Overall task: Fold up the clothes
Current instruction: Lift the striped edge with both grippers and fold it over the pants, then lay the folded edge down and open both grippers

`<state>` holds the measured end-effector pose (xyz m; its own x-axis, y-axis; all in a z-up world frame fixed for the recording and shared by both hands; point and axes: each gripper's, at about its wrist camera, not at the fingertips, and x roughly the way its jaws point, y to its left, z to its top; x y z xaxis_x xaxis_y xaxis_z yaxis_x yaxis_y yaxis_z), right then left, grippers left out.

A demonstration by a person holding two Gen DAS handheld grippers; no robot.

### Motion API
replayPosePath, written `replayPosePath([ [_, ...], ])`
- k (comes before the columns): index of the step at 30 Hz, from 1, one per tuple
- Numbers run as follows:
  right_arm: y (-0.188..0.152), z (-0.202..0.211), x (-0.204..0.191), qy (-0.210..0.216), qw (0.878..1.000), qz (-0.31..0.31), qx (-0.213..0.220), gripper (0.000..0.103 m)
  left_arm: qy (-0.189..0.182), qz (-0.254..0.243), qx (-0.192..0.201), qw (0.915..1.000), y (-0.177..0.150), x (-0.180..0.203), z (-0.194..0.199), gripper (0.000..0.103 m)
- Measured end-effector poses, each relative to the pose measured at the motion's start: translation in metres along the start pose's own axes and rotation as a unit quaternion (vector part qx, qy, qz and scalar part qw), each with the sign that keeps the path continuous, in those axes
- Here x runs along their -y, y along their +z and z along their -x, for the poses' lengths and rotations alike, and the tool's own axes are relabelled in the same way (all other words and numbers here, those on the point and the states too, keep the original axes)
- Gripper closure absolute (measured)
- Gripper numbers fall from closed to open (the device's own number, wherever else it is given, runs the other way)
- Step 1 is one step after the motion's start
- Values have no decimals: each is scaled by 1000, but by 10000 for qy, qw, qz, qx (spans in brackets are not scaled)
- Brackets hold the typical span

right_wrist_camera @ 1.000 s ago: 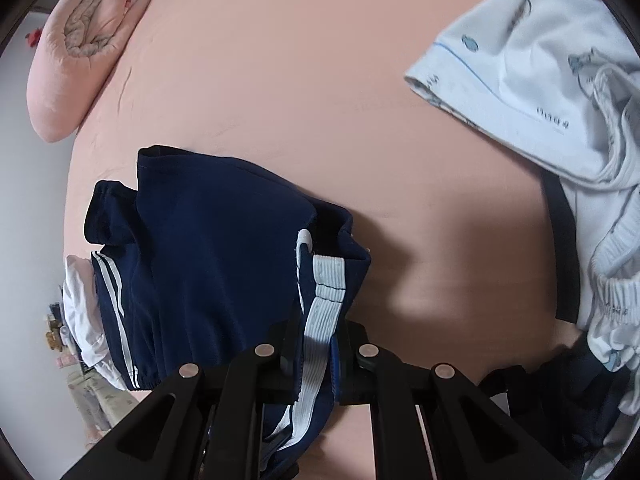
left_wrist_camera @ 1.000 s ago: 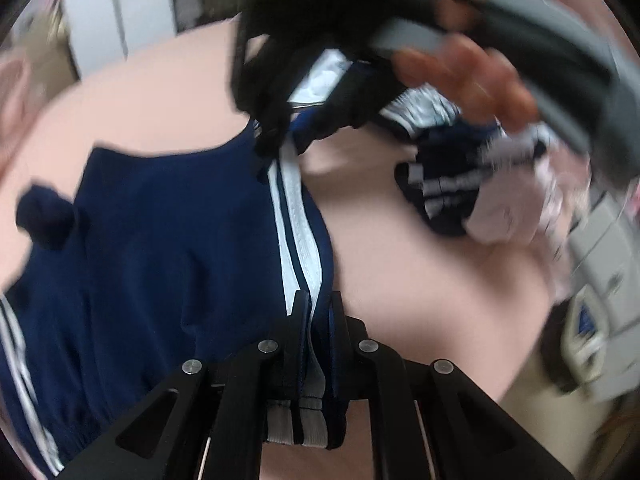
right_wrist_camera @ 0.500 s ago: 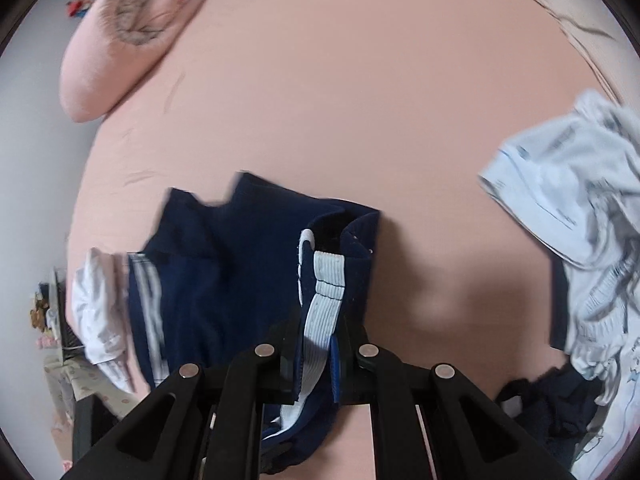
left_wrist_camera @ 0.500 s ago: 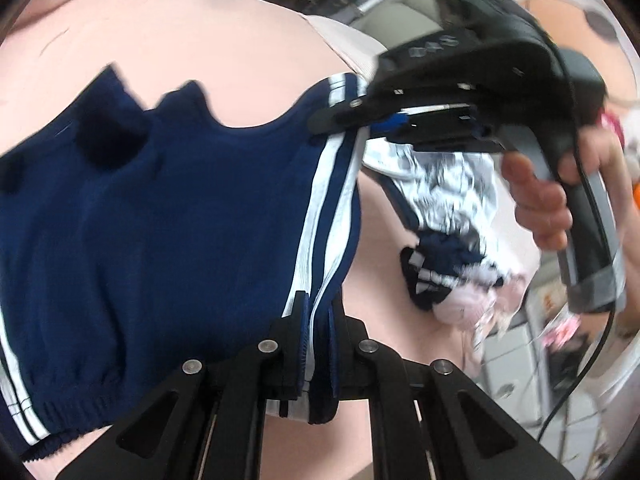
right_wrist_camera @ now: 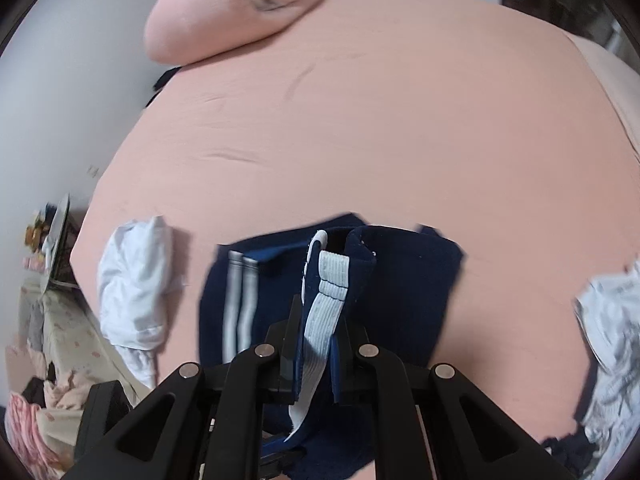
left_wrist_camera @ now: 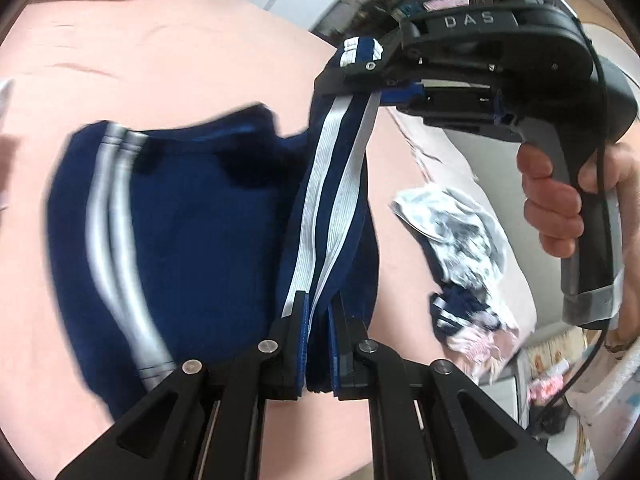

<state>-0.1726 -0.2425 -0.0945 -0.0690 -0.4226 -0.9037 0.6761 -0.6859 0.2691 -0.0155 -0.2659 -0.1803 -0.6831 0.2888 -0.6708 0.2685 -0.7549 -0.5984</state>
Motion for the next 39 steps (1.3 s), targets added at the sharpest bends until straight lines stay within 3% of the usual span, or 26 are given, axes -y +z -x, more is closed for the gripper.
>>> replayPosePath([
  [6, 14, -23, -53, 73, 9991, 374, -166, 95, 181, 396, 105, 9990, -5, -35, 19, 96],
  [10, 15, -39, -76, 34, 9982, 537, -281, 95, 550, 403, 131, 9976, -11, -47, 25, 96],
  [13, 14, -47, -80, 47, 9979, 542, -360, 95, 936, 256, 156, 9952, -15, -50, 27, 96],
  [21, 20, -64, -96, 256, 9975, 500, -429, 95, 1104, 402, 224, 9928, -18, -62, 41, 96],
  [25, 18, -75, -108, 585, 9962, 329, -561, 95, 876, 559, 317, 9941, -18, -73, 55, 96],
  [28, 16, -85, -126, 735, 9942, 409, -668, 95, 190, 775, 317, 9963, -15, -82, 55, 93],
  [30, 16, -85, -135, 673, 9937, 578, -679, 95, 15, 1103, 58, 9939, -11, -92, 46, 81],
  [32, 15, -81, -139, 655, 9934, 683, -646, 95, -174, 1411, -182, 9897, -11, -103, 35, 40],
  [34, 16, -74, -137, 800, 9928, 646, -616, 95, -502, 1655, -195, 9847, -13, -112, 30, 30],
  [36, 17, -68, -132, 923, 9922, 594, -599, 95, -700, 1707, -66, 9828, -15, -114, 32, 27],
  [39, 19, -61, -123, 1111, 9912, 466, -544, 95, -617, 1512, -61, 9866, -8, -108, 26, 25],
])
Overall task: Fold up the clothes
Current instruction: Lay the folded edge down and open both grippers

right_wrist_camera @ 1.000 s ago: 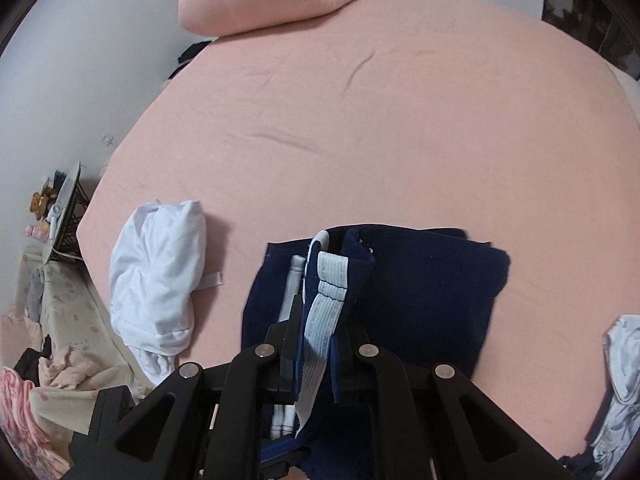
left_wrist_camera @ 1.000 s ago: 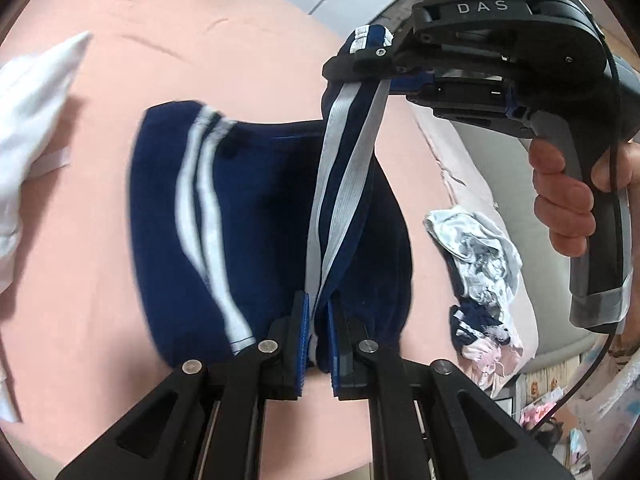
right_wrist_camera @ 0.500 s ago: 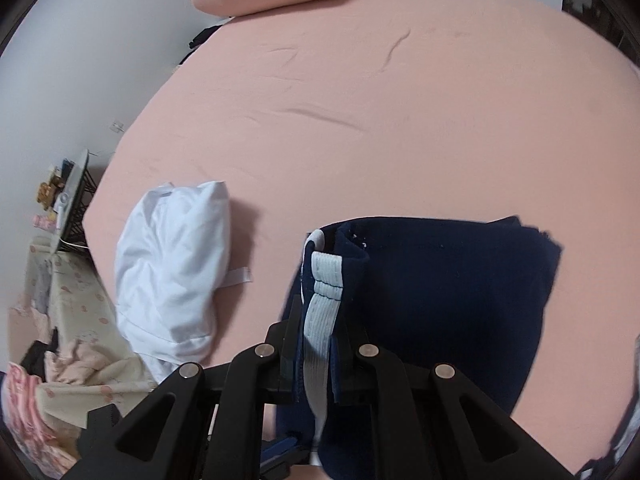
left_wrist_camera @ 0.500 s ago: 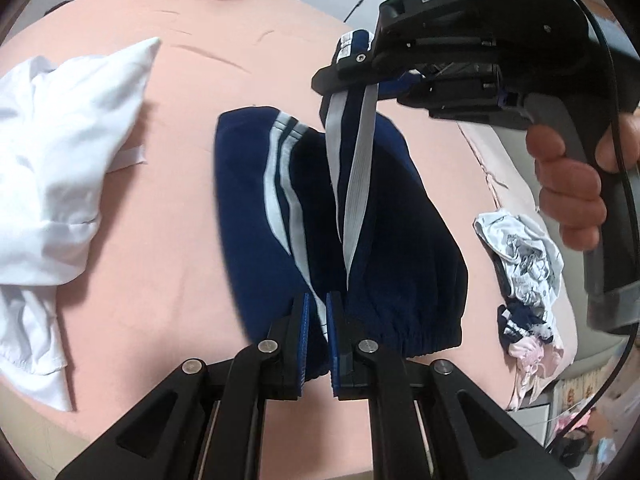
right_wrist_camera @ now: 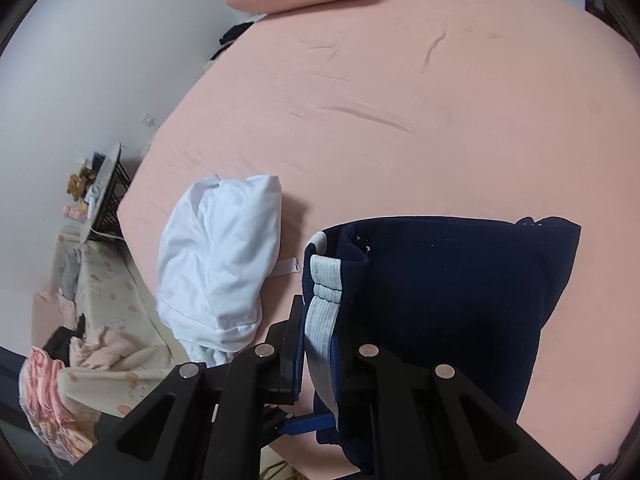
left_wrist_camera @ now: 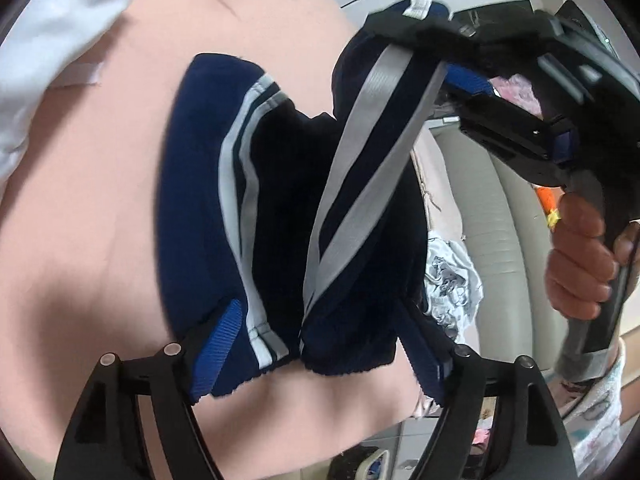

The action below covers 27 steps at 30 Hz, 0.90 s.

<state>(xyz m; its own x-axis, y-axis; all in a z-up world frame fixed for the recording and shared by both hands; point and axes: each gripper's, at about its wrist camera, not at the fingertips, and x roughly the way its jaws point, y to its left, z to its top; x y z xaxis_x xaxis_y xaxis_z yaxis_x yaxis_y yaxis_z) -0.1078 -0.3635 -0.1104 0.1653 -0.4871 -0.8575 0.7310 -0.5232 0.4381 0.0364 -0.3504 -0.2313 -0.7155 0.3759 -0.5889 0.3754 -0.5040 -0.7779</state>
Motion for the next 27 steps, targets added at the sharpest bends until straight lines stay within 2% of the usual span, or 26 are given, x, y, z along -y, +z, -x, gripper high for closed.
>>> replayPosePath([
  [3, 2, 6, 4, 373, 9991, -188, 105, 95, 106, -166, 50, 9998, 5, 9, -7, 25],
  [6, 4, 6, 2, 438, 9987, -167, 187, 95, -61, -121, 108, 9999, 8, 13, -11, 26],
  [7, 4, 3, 1, 348, 9992, -125, 182, 95, -34, -94, 72, 9999, 7, 14, -12, 39],
  [8, 5, 1, 1, 253, 9995, -99, 175, 95, 38, -119, 52, 9999, 6, 14, -13, 60],
  [11, 2, -8, 5, 393, 9988, -272, 98, 94, 427, -202, -22, 9989, 1, 13, -10, 81],
  [12, 0, -11, 6, 473, 9983, -331, 73, 93, 556, -185, 3, 9983, -1, 11, -7, 83],
  [15, -4, -18, 2, 483, 9986, -223, -5, 93, 510, 75, 39, 9987, -2, -5, 3, 84],
  [16, -5, -20, -2, 343, 9994, -94, -37, 89, 507, 144, 23, 9986, -1, -11, 5, 84],
  [18, -7, -26, -11, -80, 9997, 209, -98, 63, 622, 185, -23, 9979, 4, -20, 5, 84],
  [19, -8, -28, -14, -294, 9989, 340, -114, 39, 670, 208, -45, 9975, 7, -25, 5, 84],
  [20, -9, -29, -16, -496, 9978, 429, -85, 26, 677, 243, -63, 9974, 9, -27, 5, 84],
  [22, -13, -28, -15, -762, 9958, 510, 21, 27, 643, 286, -107, 9975, 12, -32, 6, 84],
  [25, -19, -22, -5, -869, 9952, 447, 15, 27, 543, 210, -184, 9981, 10, -30, 11, 83],
  [27, -28, -11, 4, -911, 9947, 437, 175, 26, 569, 204, -247, 9979, 12, -32, 18, 79],
])
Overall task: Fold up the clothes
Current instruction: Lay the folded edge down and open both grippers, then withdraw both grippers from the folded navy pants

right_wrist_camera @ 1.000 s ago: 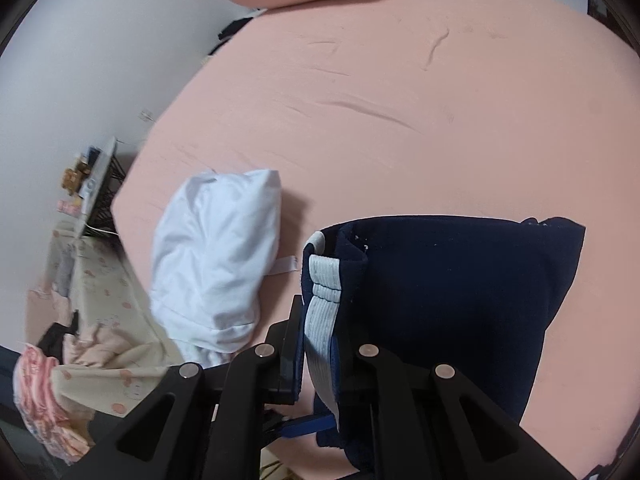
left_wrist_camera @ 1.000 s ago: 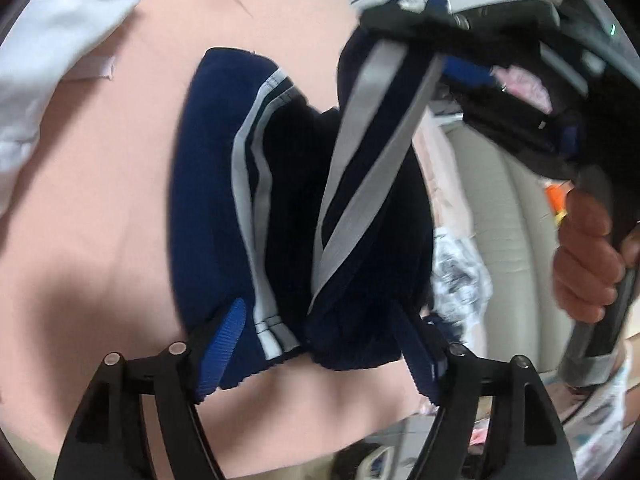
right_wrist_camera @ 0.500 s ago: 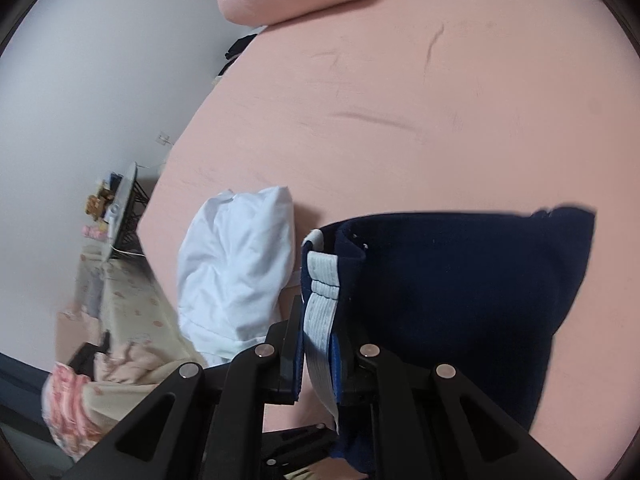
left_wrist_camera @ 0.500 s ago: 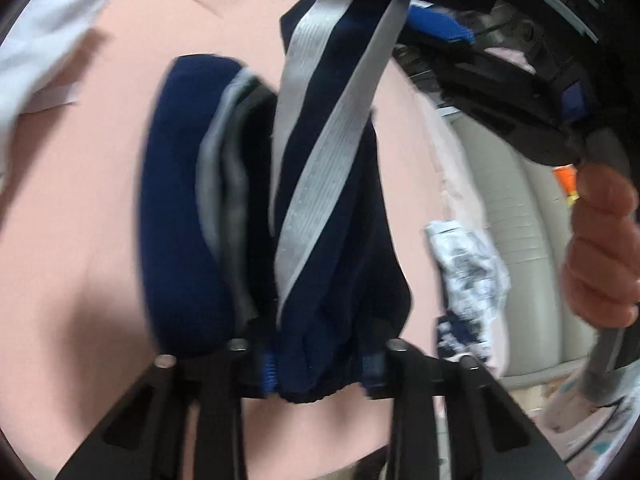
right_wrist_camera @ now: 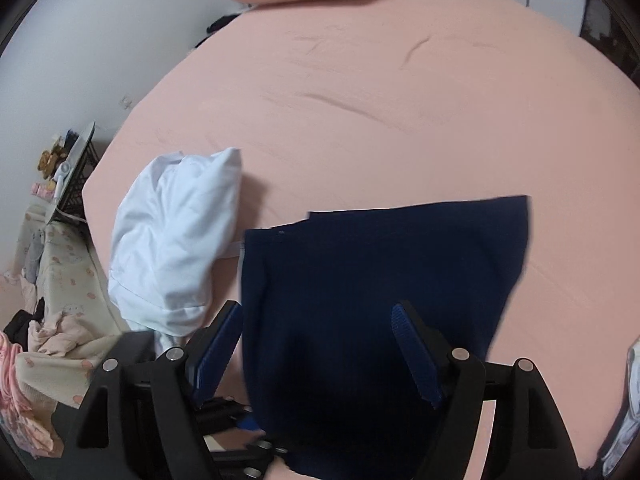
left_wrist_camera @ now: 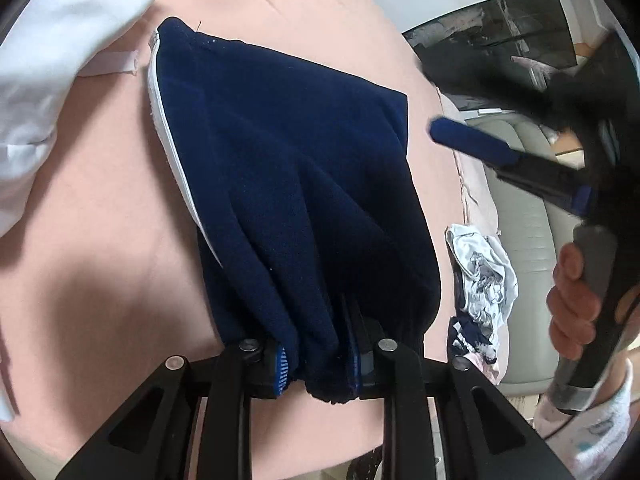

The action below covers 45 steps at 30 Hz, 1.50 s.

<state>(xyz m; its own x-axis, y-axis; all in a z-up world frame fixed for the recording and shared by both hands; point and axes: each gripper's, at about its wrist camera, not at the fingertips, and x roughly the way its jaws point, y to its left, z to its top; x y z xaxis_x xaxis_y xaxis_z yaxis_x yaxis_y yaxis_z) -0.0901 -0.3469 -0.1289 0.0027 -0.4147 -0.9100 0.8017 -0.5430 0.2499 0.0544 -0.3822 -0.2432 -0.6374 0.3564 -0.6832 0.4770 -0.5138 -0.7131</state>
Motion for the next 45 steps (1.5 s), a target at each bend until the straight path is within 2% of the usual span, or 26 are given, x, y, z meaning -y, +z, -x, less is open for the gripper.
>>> replayPosePath([
  [3, -16, 15, 11, -182, 9994, 113, 265, 26, -47, 87, -120, 9999, 0, 3, 3, 56],
  [5, -32, 27, 17, -385, 9976, 339, 465, 26, -109, 5, -86, 9999, -3, 9, 9, 30],
  [7, -47, 38, 24, -560, 9949, 567, 611, 26, -172, -77, -52, 9998, -5, 14, 15, 20],
  [8, -54, 41, 27, -685, 9931, 685, 654, 26, -172, -144, -32, 9997, -6, 17, 18, 19],
  [10, -68, 45, 32, -1014, 9878, 955, 697, 26, 77, -489, 34, 9988, -8, 24, 25, 19],
  [13, -87, 49, 36, -1539, 9761, 1363, 710, 26, 659, -1167, 205, 9908, -15, 32, 28, 19],
  [15, -100, 55, 36, -1850, 9673, 1584, 712, 26, 1083, -1765, 359, 9777, -21, 41, 30, 19],
  [18, -125, 71, 35, -2303, 9547, 1634, 934, 26, 1723, -2621, 619, 9475, -31, 40, 41, 19],
  [21, -154, 88, 33, -2565, 9484, 1438, 1188, 26, 2209, -3316, 817, 9135, -40, 47, 47, 19],
  [23, -172, 96, 32, -2764, 9447, 1183, 1313, 26, 2419, -3573, 947, 8971, -44, 53, 50, 19],
  [25, -192, 100, 31, -2820, 9424, 960, 1518, 26, 2534, -3749, 1108, 8848, -47, 58, 56, 19],
  [30, -241, 99, 24, -2674, 9460, 518, 1757, 26, 2358, -3896, 1296, 8808, -48, 74, 59, 19],
  [32, -259, 98, 20, -2701, 9448, 403, 1809, 26, 2331, -3975, 1374, 8768, -58, 74, 69, 19],
  [35, -277, 98, 11, -2811, 9404, 465, 1857, 26, 2518, -4199, 1573, 8576, -66, 75, 59, 19],
  [37, -285, 97, 3, -3049, 9307, 717, 1889, 26, 2706, -4422, 1710, 8379, -73, 70, 56, 19],
  [39, -291, 92, -3, -3309, 9180, 1067, 1907, 26, 3010, -4640, 1838, 8126, -81, 63, 52, 19],
  [41, -294, 84, -6, -3582, 9042, 1371, 1880, 26, 3203, -4790, 1888, 7952, -86, 56, 47, 19],
  [44, -293, 69, 2, -3772, 8984, 1417, 1749, 26, 3438, -5013, 1745, 7746, -88, 47, 37, 19],
  [45, -291, 63, 7, -3775, 9016, 1315, 1654, 26, 3521, -5096, 1673, 7671, -88, 44, 33, 19],
])
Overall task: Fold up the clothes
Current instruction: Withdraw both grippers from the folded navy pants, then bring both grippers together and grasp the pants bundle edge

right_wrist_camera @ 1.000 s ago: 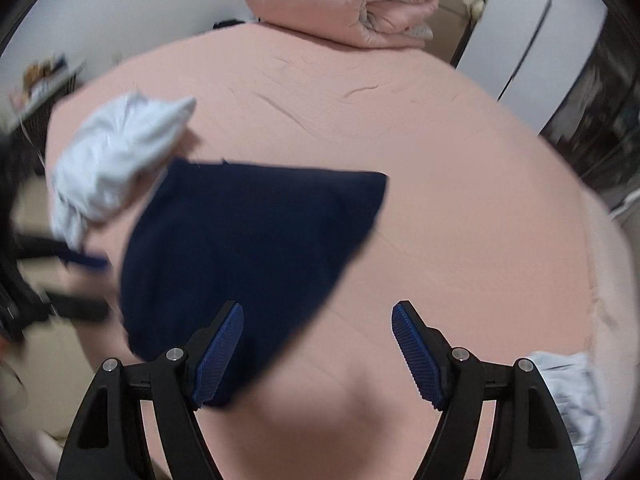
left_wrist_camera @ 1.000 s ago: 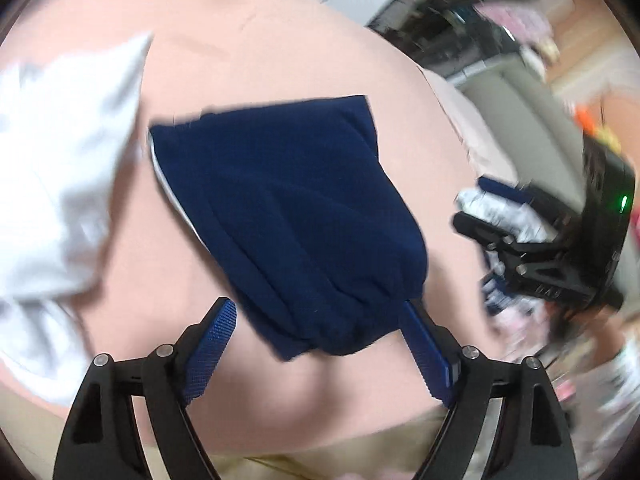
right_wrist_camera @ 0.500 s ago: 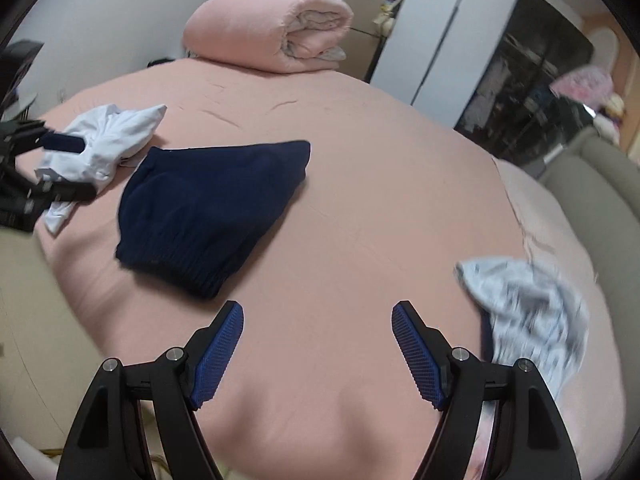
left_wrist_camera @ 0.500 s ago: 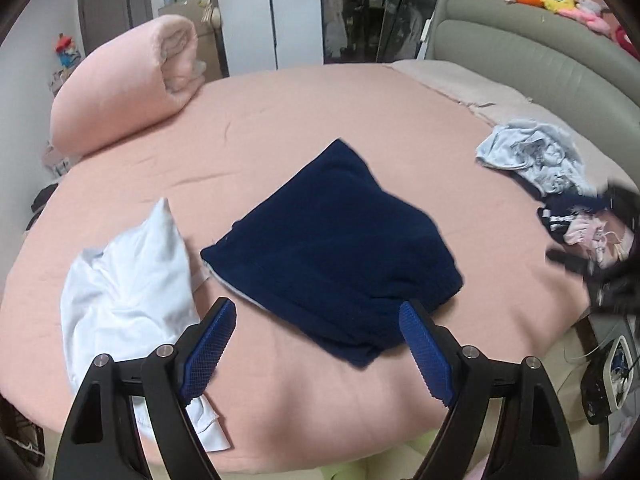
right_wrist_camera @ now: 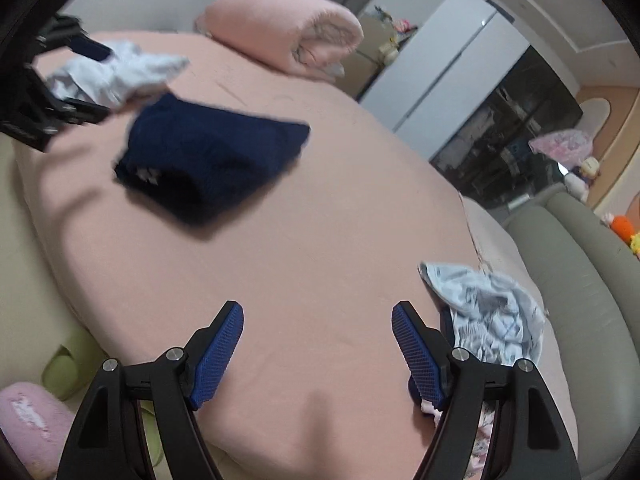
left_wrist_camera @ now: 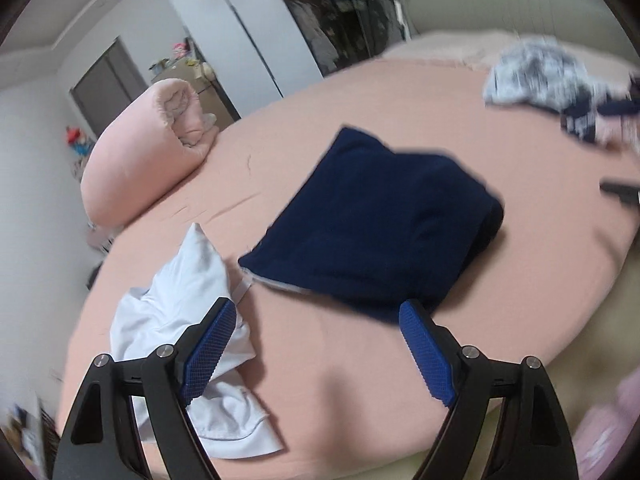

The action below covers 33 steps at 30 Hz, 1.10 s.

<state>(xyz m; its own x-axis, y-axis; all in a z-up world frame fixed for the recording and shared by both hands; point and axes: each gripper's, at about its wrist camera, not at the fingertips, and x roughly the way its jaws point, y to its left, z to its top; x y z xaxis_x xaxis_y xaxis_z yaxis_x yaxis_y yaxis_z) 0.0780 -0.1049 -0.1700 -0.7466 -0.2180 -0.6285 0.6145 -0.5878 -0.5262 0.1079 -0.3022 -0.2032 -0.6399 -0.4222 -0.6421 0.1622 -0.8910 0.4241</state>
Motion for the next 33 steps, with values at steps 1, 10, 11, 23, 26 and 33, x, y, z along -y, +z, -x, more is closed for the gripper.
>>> replayPosePath([
  [1, -1, -8, -1, 67, 9998, -105, -130, 26, 23, -126, -12, 9999, -2, 2, -2, 19],
  [10, 3, -33, -18, -25, 9989, 388, -278, 26, -347, -677, -50, 9971, -14, 10, -31, 19],
  [11, 4, -34, -21, -110, 9982, 541, -246, 26, -350, -793, -75, 9962, -15, 13, -34, 19],
  [23, 14, -63, -67, -479, 9744, 2178, 288, 26, 211, -2592, 200, 9654, -21, 49, -50, 18],
  [26, 18, -68, -74, -453, 9662, 2479, 538, 26, 582, -2804, 358, 9575, -15, 56, -56, 15],
  [33, 25, -80, -83, -422, 9544, 2818, 887, 26, 676, -3304, 618, 9394, -11, 66, -58, 8],
])
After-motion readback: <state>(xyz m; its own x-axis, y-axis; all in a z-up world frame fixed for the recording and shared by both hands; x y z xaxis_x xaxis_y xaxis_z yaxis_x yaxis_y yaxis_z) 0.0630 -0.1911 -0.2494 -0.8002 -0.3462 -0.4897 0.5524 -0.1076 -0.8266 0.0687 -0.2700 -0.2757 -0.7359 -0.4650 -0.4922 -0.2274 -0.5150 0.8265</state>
